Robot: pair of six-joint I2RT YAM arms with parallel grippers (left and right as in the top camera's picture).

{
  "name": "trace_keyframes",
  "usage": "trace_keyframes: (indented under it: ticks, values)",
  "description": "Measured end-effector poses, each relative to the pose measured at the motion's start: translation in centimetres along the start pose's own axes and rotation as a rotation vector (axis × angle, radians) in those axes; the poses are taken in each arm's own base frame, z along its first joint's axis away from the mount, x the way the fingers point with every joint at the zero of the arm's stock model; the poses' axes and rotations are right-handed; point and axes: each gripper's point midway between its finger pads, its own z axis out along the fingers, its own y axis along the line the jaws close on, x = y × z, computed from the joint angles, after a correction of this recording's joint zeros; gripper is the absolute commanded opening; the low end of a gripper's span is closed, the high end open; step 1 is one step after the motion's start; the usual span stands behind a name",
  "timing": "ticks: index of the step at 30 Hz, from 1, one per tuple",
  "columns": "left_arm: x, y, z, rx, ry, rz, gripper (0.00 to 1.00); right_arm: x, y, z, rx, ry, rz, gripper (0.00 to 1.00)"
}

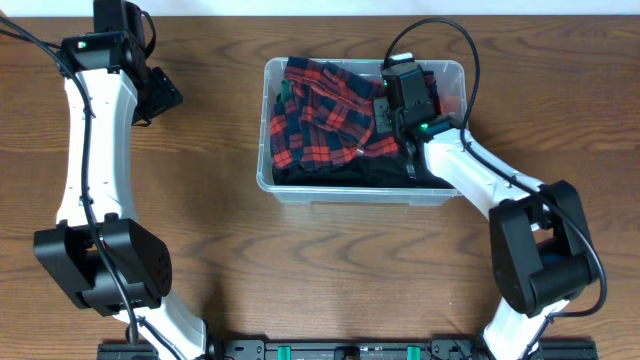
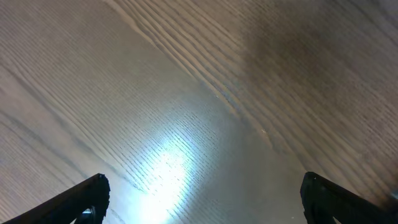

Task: Pack container
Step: 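Tuck the plaid shirt's back edges down into the bin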

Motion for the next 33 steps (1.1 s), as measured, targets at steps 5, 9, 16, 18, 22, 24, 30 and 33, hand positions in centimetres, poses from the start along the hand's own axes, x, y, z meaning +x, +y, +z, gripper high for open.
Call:
trace_keyframes:
  ticks: [5, 9, 16, 18, 22, 24, 30, 33]
  values:
    - [0.0, 0.0, 0.0, 0.000, 0.000, 0.000, 0.98, -4.9, 0.8, -3.8, -0.058, -0.156, 0.032, 0.01]
    - [0.0, 0.0, 0.0, 0.000, 0.000, 0.000, 0.98, -11.5, 2.7, -10.1, -0.156, -0.393, 0.065, 0.01]
    - [0.0, 0.0, 0.0, 0.000, 0.000, 0.000, 0.98, -13.9, 6.8, -12.4, -0.274, -0.518, 0.053, 0.01]
    - [0.0, 0.0, 0.0, 0.000, 0.000, 0.000, 0.98, -13.1, 8.3, -11.2, -0.295, -0.504, 0.040, 0.01]
    - [0.0, 0.0, 0.0, 0.000, 0.000, 0.000, 0.98, -9.6, 11.2, -7.1, -0.322, -0.417, 0.000, 0.01]
    - [0.0, 0.0, 0.0, 0.000, 0.000, 0.000, 0.98, -7.0, 12.5, -4.6, -0.335, -0.349, -0.026, 0.01]
    - [0.0, 0.0, 0.0, 0.000, 0.000, 0.000, 0.98, -1.2, 15.0, 0.1, -0.353, -0.189, -0.033, 0.01]
    - [0.0, 0.0, 0.0, 0.000, 0.000, 0.000, 0.98, -1.5, 15.1, 0.0, -0.357, -0.189, -0.017, 0.01]
